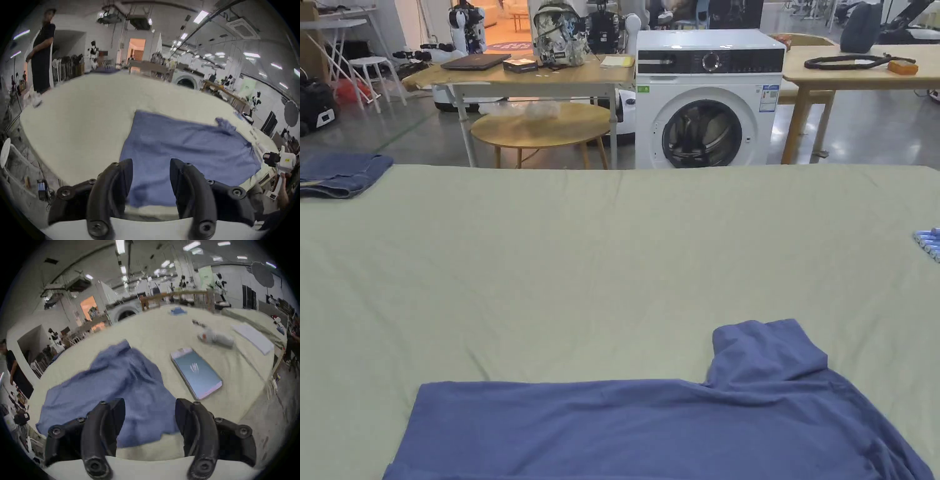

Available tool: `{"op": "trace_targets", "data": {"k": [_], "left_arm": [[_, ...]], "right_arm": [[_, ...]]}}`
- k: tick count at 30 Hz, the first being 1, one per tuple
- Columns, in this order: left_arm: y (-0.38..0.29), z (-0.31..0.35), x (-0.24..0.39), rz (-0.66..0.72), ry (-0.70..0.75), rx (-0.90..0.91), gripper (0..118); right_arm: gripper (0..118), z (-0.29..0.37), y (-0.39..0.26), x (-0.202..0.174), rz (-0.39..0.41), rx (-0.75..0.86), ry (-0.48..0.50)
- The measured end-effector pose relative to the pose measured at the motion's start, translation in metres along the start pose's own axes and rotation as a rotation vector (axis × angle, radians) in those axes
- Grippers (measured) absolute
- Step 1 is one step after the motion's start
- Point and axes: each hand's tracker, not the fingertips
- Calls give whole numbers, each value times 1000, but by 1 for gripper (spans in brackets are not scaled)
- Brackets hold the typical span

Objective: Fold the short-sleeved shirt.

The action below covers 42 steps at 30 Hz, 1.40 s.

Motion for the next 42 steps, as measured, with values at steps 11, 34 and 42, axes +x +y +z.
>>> {"op": "trace_targets", "data": {"k": [11,34,42], "left_arm": [[74,36,102,-121,-159,221,0],[100,-278,-48,6,81,-419,35],[90,-297,-21,-82,88,-472,0]], "right_arm": [[0,19,54,-96,305,163,183],[0,3,29,-47,150,-9,156],[6,-38,68,-24,125,-47,101]]}}
